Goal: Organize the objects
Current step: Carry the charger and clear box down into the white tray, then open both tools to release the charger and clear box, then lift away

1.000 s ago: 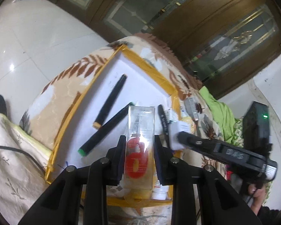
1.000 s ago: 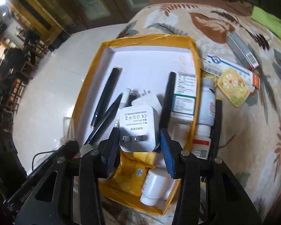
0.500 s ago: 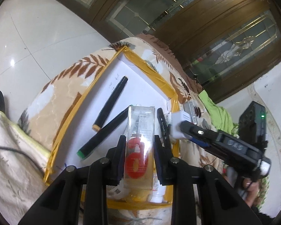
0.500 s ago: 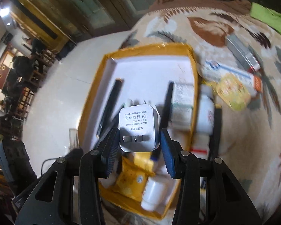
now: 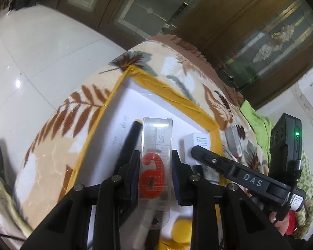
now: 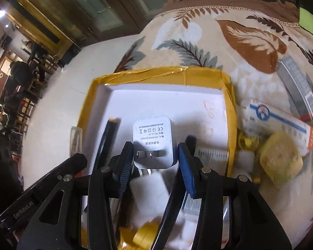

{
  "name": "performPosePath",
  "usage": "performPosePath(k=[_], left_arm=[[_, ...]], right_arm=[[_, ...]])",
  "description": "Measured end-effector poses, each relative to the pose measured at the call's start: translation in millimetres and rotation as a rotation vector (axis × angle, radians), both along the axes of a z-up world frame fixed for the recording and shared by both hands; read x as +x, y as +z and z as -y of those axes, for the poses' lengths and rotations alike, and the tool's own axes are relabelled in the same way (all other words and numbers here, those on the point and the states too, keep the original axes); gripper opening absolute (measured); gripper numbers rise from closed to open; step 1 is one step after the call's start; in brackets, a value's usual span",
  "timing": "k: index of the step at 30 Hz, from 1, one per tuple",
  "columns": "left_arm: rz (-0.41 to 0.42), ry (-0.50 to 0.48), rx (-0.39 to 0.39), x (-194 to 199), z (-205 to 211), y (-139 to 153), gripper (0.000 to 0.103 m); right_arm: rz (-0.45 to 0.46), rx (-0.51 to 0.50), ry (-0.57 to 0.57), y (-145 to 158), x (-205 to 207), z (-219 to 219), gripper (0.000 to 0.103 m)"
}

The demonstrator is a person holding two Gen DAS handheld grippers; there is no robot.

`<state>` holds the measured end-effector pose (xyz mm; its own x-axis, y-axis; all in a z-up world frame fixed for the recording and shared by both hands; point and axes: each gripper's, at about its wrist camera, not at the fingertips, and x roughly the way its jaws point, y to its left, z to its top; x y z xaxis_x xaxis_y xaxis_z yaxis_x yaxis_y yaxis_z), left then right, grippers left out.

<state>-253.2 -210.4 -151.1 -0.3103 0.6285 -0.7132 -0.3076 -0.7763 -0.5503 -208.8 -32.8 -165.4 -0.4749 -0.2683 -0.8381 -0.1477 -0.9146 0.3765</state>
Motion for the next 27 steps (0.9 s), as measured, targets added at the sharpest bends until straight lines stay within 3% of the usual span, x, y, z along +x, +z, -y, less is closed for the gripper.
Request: performPosePath(k=[4, 7, 10, 16, 20, 23, 27], left_arm=[[0.046, -0.022, 0.015, -3.4, -4.1, -23.7, 0.027], [0.017, -0.058, -0.040, -2.4, -16.8, -25.5, 0.027], [0.021, -0.060, -0.052, -3.5, -18.5, -29.6, 0.027], [0.013, -0.056, -0.046, -0.2, -17.6, -29.1, 0.030], [0.044, -0.071, 0.031, 6.8, -16.7, -26.0, 0.074], [0.000, -0.090, -0.014, 21.7, -20.6, -19.5, 0.077], [-0.062, -0.077, -0.013, 42.8, -13.8, -3.8, 0.077]], right_arm=[[-0.001, 0.034, 0.047, -7.6, -9.8, 7.5, 0.043], [0.028, 0.050, 0.069, -17.4, -15.3, 14.5, 0.043], [0.023, 0.091, 0.080, -17.3, -17.1, 18.1, 0.044], [0.039, 0.055, 0.071, -18.7, -18.3, 13.7, 0.044], [0.079, -0.100, 0.055, -19.3, -18.5, 1.1, 0.044], [0.079, -0.157, 0.061, -12.4, -10.9, -4.5, 0.057], [0.053, -0.201, 0.076, 2.7, 5.7, -10.6, 0.057]])
